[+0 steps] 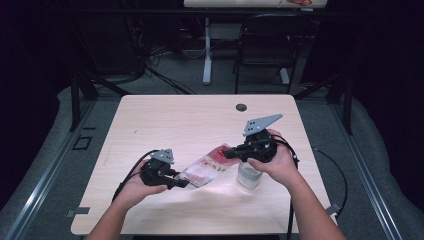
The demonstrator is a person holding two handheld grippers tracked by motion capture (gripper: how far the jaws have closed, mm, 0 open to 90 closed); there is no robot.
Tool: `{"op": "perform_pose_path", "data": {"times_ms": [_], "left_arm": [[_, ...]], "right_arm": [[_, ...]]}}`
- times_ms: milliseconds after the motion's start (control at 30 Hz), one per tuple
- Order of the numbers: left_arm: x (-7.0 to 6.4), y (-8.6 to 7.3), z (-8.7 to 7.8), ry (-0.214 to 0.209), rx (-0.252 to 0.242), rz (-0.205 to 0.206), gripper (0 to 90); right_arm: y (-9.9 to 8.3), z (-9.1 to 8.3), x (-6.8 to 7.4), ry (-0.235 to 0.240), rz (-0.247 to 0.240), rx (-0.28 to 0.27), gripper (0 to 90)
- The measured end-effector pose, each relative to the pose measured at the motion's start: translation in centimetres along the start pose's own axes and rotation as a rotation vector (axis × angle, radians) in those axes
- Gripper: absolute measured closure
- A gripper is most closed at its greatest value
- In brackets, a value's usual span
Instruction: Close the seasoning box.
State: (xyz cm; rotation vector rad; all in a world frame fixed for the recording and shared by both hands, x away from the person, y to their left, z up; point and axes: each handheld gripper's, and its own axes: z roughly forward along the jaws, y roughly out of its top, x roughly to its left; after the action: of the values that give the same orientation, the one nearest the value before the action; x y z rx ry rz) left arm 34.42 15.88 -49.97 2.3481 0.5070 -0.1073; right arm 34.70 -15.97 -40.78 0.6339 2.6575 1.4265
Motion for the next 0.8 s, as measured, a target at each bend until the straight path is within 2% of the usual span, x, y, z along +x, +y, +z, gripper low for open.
{"op": "perform_pose_path", "data": {"times_ms": [67, 200, 233, 333, 367, 500, 667, 800], "left_arm": [[0.1, -0.1, 0.1, -0.010, -0.001, -0.005, 70.7], [0.3, -0.3, 0.2, 0.003, 0.022, -0.011, 70.8], [0.4, -0.4, 0.3, -0.011, 0.017, -0.014, 70.7], [0.5, -0.5, 0.3, -0.009, 0.019, -0.023, 70.8], [0.5, -0.5, 0.3, 0.004, 0.029, -0.021, 70.8], [0.6, -0.5, 0.3, -0.006, 0.011, -0.029, 70.9], [0.8, -0.2, 0.2, 0.015, 0.023, -0.027, 71.1], [0.8, 0.1, 0.0, 0.015, 0.009, -0.032, 71.2]], "right_arm": [[-0.3, 0.2, -0.1, 0.001, 0.004, 0.000, 89.7], [-0.7, 0.7, -0.3, 0.002, 0.014, -0.001, 89.7], [-0.8, 0.8, -0.4, 0.004, 0.015, 0.003, 89.7], [-1.1, 1.1, -0.5, 0.004, 0.024, 0.004, 89.7], [-1.2, 1.1, -0.6, 0.003, 0.026, 0.005, 89.6], [-1.7, 1.2, -1.0, 0.001, 0.042, -0.004, 89.6], [-2.4, 1.2, -1.5, -0.009, 0.063, -0.015, 89.5], [-2.8, 1.1, -1.7, -0.019, 0.068, -0.026, 89.4]]}}
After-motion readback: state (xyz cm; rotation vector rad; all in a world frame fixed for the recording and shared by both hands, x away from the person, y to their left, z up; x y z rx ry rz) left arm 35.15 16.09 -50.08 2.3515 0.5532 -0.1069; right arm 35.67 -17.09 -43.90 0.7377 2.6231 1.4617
